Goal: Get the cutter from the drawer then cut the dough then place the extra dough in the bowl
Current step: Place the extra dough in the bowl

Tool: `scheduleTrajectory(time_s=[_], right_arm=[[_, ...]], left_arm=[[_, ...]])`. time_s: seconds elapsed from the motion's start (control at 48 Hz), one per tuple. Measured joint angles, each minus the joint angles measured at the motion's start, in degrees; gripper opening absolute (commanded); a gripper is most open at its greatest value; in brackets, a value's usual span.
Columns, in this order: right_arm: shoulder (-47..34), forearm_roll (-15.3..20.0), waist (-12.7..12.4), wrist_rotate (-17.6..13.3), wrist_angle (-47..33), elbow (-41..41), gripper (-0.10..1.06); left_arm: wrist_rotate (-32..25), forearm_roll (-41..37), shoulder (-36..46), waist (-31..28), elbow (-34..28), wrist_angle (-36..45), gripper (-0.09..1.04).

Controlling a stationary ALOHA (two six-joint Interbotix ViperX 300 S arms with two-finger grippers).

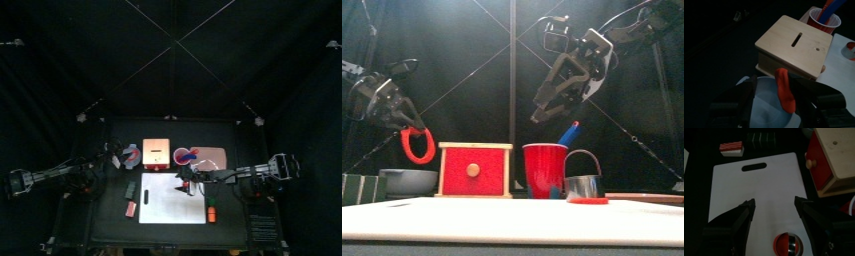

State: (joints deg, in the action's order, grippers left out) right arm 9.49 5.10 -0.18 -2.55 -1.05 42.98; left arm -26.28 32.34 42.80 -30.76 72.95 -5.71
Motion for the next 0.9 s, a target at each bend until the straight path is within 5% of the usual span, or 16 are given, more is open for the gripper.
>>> scheduleTrajectory(time_s=[0.312, 0.896], right_arm=[[-0.62, 0.62, 0.00, -0.09, -0.09, 0.00, 0.95], [-1.58, 0.70, -0.09, -0.09, -0.09, -0.18, 0.95]], left_arm=[[0.18, 15.03, 0.00, -0.97, 0.09, -1.49, 0.89], [0.35, 15.38, -0.09, -0.79, 0.97, -1.49, 0.90]])
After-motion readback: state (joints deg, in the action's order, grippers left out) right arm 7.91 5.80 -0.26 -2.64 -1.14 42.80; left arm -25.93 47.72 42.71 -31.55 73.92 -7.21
